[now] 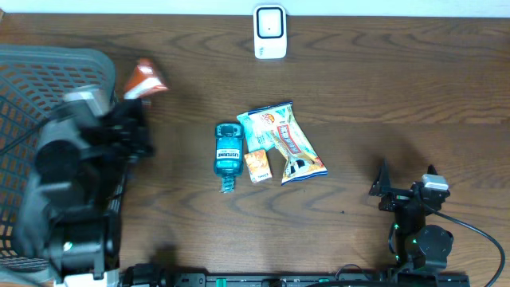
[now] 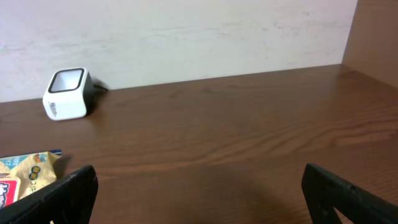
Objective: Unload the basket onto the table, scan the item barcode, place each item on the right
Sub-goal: 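Carry the red snack bar right of the items and release it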
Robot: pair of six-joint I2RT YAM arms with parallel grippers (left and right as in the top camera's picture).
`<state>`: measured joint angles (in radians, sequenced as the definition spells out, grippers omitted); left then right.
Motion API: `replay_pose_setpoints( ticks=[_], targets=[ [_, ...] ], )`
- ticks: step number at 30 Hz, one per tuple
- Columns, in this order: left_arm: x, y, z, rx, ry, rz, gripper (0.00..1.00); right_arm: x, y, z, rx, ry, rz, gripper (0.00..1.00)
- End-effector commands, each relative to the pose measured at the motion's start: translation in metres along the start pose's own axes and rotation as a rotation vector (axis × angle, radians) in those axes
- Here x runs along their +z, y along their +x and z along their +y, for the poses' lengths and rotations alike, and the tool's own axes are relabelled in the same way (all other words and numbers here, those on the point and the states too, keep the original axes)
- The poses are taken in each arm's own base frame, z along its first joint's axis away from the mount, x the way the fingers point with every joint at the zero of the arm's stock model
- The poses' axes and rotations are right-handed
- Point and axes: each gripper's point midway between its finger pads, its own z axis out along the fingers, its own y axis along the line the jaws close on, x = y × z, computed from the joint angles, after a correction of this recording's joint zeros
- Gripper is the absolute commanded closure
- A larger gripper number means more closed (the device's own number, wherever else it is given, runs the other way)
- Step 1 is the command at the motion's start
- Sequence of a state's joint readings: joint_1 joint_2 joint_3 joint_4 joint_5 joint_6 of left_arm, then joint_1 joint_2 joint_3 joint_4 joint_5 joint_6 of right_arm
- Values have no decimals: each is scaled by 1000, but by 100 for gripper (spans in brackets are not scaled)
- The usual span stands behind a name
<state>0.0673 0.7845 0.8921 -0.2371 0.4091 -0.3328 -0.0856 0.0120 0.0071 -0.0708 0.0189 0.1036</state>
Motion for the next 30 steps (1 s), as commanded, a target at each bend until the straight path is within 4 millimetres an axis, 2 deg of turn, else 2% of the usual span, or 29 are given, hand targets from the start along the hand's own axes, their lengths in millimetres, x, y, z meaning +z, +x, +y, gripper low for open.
replay_pose_setpoints(
  ticks=[1, 5, 8, 12, 14, 18, 22, 24, 27, 30],
  targets=[
    [29, 35, -27, 13, 54, 126, 93, 0, 1, 1, 12, -2, 0, 1],
    [71, 89, -67, 76, 108, 255, 93, 0, 1, 1, 11, -2, 0, 1],
    [101, 132, -105, 102, 182, 322, 92, 0, 1, 1, 11, -2, 0, 1],
    [134, 190, -150, -3, 263, 390, 93, 0, 1, 1, 12, -2, 0, 1],
    [149, 220, -164, -95, 278, 427, 93, 0, 1, 1, 11, -2, 0, 1],
    [170, 271, -182, -295, 290, 482, 93, 0, 1, 1, 12, -2, 0, 1],
    [177, 308, -196, -411, 308, 521, 93, 0, 1, 1, 11, -2, 0, 1],
    [177, 324, -197, -461, 290, 554, 92, 0, 1, 1, 12, -2, 0, 1],
    [175, 340, -196, -469, 275, 586, 92, 0, 1, 1, 11, -2, 0, 1],
    [174, 342, -199, -466, 279, 590, 91, 0, 1, 1, 12, -2, 0, 1]
  ],
)
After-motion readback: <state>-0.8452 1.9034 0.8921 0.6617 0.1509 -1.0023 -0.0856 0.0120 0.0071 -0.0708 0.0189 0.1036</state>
